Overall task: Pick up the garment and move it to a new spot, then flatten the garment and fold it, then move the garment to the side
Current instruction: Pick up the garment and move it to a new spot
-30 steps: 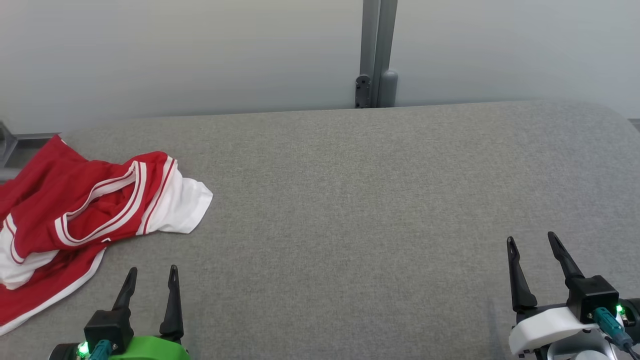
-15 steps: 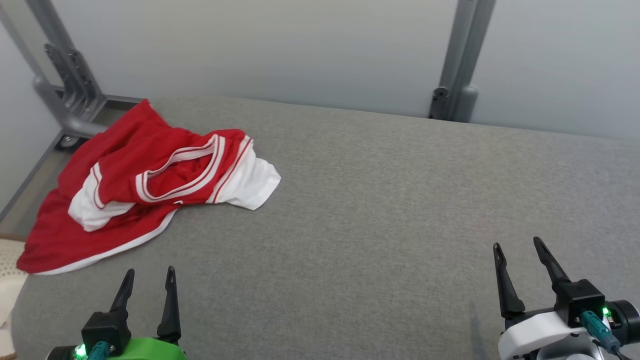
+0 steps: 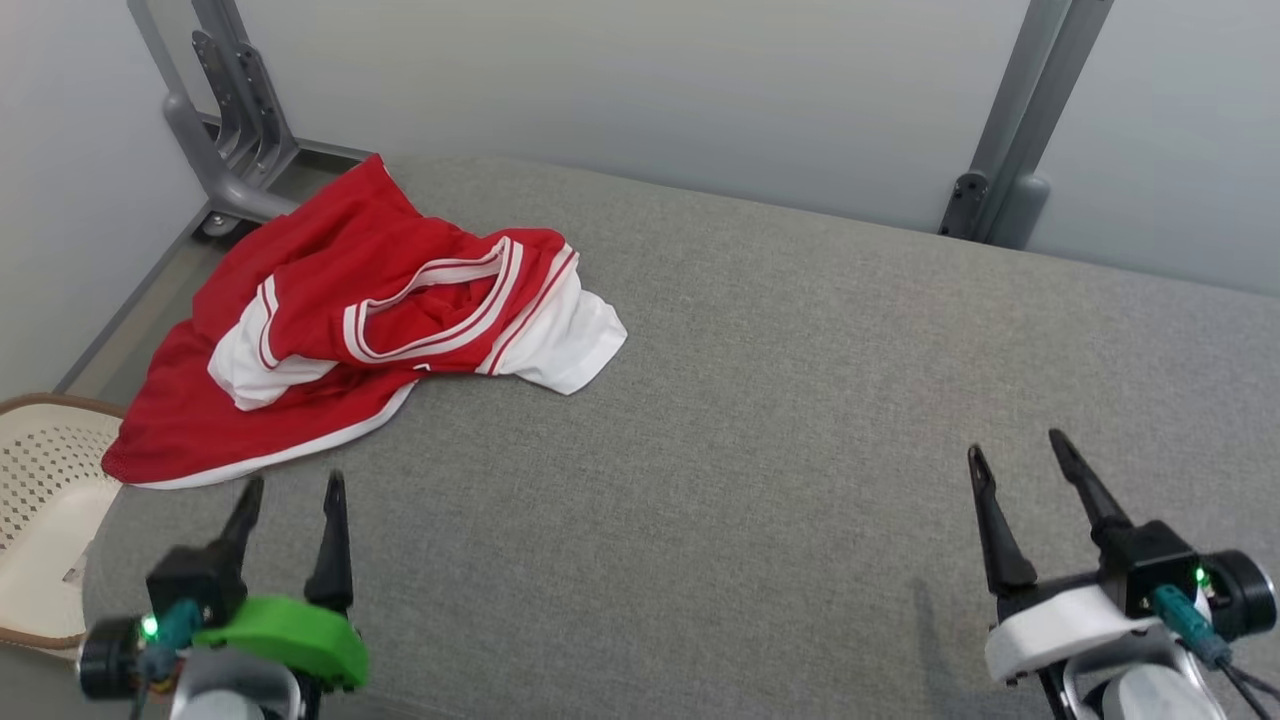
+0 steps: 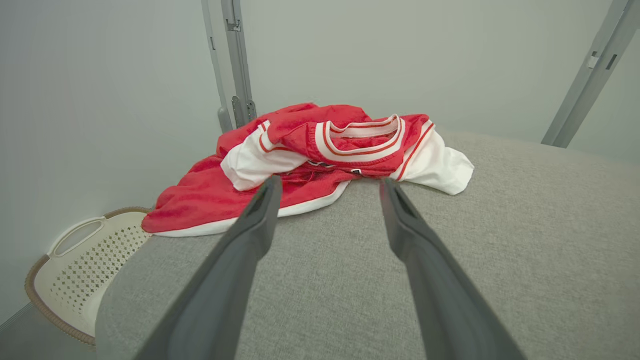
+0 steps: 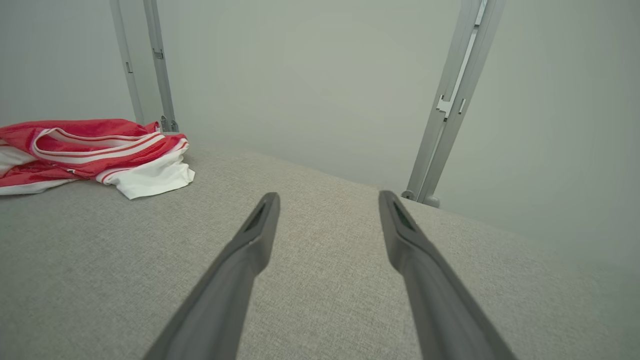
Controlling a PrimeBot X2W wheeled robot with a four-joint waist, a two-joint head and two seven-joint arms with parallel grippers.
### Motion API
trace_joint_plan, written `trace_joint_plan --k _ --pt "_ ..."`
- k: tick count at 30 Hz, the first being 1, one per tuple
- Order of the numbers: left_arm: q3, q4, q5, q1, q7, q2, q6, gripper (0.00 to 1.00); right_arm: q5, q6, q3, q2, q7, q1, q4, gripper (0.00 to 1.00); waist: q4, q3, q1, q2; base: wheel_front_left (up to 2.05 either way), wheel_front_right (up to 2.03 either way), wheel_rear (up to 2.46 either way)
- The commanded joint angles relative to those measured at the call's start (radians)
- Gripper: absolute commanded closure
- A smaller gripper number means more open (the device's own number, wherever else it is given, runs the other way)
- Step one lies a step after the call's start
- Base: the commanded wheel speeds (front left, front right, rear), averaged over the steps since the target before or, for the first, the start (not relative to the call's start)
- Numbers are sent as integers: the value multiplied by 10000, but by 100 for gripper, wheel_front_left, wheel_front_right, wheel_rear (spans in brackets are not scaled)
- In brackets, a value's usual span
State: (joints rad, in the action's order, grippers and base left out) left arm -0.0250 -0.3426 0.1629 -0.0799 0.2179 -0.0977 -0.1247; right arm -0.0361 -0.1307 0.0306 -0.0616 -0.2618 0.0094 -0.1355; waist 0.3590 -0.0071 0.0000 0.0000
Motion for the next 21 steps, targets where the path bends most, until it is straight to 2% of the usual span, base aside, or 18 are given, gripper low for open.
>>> trace_joint_plan --k 1,5,10,17,21 --pt "89 -101 73 -641 -282 -244 -42 0 -30 -1 -40 -218 -49 -369 154 0 -661 1284 0 0 0 0 0" --pt "171 -474 581 -2394 -1398 -720 -61 0 50 -1 -330 -647 -43 -1189 427 0 -1233 2799 0 0 0 0 0" --pt "401 -1161 968 -4270 -2979 -1807 -61 0 169 -1 -771 -968 -43 -2035 621 0 -1895 4292 0 0 0 0 0" --pt "170 -2627 1941 -5711 -4808 -2902 -53 0 318 -1 -1093 -960 -43 -2632 624 0 -2584 5093 0 0 0 0 0" --pt "-153 -3474 2338 -6093 -5375 -3129 87 0 363 -1 -1152 -898 -43 -2763 593 0 -2861 5155 0 0 0 0 0"
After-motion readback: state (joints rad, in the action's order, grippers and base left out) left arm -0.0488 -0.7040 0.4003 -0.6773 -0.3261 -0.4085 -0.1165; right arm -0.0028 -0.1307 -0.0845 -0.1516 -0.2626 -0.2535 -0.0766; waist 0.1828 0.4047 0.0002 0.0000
